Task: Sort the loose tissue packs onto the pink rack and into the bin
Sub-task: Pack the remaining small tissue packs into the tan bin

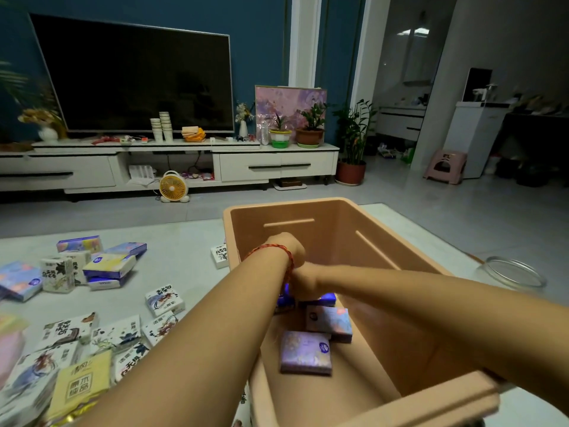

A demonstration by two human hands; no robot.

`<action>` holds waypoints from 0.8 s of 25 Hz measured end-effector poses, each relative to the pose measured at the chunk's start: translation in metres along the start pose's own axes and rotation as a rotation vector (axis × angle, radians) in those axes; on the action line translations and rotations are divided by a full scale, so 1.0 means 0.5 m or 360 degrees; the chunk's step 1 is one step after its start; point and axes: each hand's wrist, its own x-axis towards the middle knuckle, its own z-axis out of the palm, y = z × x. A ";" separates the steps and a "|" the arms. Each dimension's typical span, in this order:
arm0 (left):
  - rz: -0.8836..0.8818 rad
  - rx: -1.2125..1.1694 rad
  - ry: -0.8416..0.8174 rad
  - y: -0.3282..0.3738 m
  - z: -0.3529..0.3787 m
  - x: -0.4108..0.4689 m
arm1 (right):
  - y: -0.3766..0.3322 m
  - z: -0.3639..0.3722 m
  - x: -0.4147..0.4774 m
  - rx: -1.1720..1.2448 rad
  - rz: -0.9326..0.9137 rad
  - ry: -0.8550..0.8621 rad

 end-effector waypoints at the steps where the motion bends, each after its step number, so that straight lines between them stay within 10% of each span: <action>1: -0.0014 0.0036 -0.0082 0.000 -0.001 -0.006 | 0.017 -0.024 0.004 -0.0045 0.0067 -0.0128; 7: -0.0148 0.0711 -0.0836 0.004 0.046 -0.021 | 0.061 -0.038 -0.012 -0.0389 0.0453 -0.0845; 12: 0.0163 0.1377 -0.0749 0.006 0.107 -0.082 | 0.044 0.008 -0.008 -0.0843 0.0268 -0.0932; 20: -0.0135 0.1491 -0.0822 -0.031 0.162 -0.020 | 0.067 -0.069 0.001 0.0105 0.0321 -0.0960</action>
